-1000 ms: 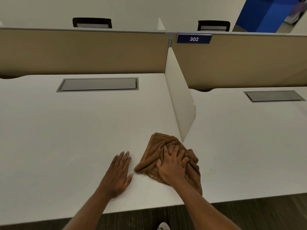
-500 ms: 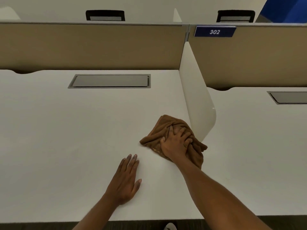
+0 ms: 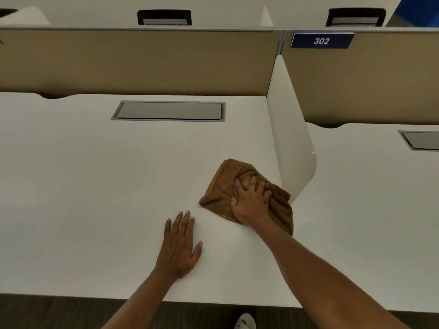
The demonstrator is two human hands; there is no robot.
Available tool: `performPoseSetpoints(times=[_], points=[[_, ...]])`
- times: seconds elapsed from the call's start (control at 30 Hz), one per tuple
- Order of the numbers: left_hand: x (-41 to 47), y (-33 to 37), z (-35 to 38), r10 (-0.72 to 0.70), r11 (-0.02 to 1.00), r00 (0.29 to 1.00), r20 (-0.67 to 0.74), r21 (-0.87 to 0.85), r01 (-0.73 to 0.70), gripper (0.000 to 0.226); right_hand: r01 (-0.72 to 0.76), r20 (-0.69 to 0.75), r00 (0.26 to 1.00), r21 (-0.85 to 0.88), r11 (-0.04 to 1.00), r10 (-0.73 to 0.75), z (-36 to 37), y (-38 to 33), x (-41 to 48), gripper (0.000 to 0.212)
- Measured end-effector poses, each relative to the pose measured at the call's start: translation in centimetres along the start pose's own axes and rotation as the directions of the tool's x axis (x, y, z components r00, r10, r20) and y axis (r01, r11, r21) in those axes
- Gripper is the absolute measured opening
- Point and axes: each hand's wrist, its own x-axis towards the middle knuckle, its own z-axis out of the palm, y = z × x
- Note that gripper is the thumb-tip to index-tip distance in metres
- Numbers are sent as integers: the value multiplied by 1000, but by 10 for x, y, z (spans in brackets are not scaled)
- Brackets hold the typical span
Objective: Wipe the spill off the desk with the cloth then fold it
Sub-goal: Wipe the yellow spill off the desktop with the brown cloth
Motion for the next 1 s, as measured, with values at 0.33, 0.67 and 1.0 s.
performPoseSetpoints(times=[0.33, 0.67, 1.0], points=[[-4, 2, -5, 35, 999, 997, 64, -6, -35, 75, 44, 71, 996, 45, 998, -47, 6, -9, -84, 69], [-1, 2, -10, 281, 954, 944, 174, 58, -294, 58, -34, 118, 993, 34, 999, 30, 2, -14, -137, 68], [8, 1, -19, 533, 811, 811, 242, 129, -571, 62, 89, 80, 992, 51, 995, -93, -11, -2, -177, 66]])
